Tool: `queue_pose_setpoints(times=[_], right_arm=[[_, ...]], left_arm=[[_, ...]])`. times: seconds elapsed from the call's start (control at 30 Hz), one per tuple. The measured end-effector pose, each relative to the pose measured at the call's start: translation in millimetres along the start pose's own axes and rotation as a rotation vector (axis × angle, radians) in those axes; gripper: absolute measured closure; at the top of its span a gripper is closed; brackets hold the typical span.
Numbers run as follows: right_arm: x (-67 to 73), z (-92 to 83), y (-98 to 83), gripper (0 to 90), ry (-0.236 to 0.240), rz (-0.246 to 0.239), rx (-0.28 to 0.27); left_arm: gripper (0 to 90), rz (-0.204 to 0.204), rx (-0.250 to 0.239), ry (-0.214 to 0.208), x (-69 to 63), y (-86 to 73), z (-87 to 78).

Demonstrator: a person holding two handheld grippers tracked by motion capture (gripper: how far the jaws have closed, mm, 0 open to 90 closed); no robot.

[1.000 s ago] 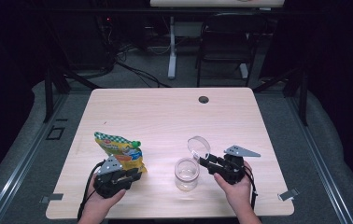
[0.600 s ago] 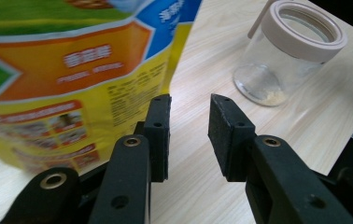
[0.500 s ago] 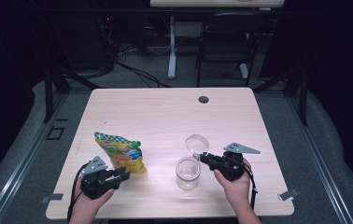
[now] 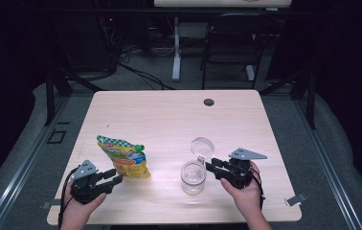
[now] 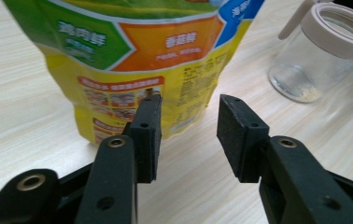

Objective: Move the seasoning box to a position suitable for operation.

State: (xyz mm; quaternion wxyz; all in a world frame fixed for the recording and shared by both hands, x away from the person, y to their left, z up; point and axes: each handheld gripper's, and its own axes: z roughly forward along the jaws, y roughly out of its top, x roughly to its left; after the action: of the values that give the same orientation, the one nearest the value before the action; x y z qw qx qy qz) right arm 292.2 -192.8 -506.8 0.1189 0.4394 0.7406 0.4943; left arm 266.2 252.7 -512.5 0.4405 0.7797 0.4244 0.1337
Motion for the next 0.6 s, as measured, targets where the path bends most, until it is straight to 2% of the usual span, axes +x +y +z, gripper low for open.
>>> queue_pose_setpoints(times=[0.17, 0.3, 0.37, 0.5, 0.6], right_arm=[[7.1, -10.0, -5.0, 62.5, -0.011, -0.067, 0.030], [9.5, -18.8, -11.1, 59.4, 0.005, -0.075, 0.029], [9.2, -22.1, -15.9, 59.0, 0.015, -0.090, 0.012], [4.1, -21.1, -21.8, 57.6, 0.024, -0.053, -0.009], [3.4, -18.6, -24.2, 57.2, 0.026, -0.047, -0.014]], left_arm=[[59.7, -0.011, -0.016, -0.017, 6.0, -1.1, -1.3], [57.9, -0.022, -0.023, -0.002, 12.4, -2.8, -1.8], [55.7, -0.028, -0.021, 0.013, 15.6, -3.8, -1.3], [52.6, -0.043, -0.028, 0.035, 24.4, -4.9, 0.7], [49.6, -0.050, -0.033, 0.035, 30.7, -5.0, 2.2]])
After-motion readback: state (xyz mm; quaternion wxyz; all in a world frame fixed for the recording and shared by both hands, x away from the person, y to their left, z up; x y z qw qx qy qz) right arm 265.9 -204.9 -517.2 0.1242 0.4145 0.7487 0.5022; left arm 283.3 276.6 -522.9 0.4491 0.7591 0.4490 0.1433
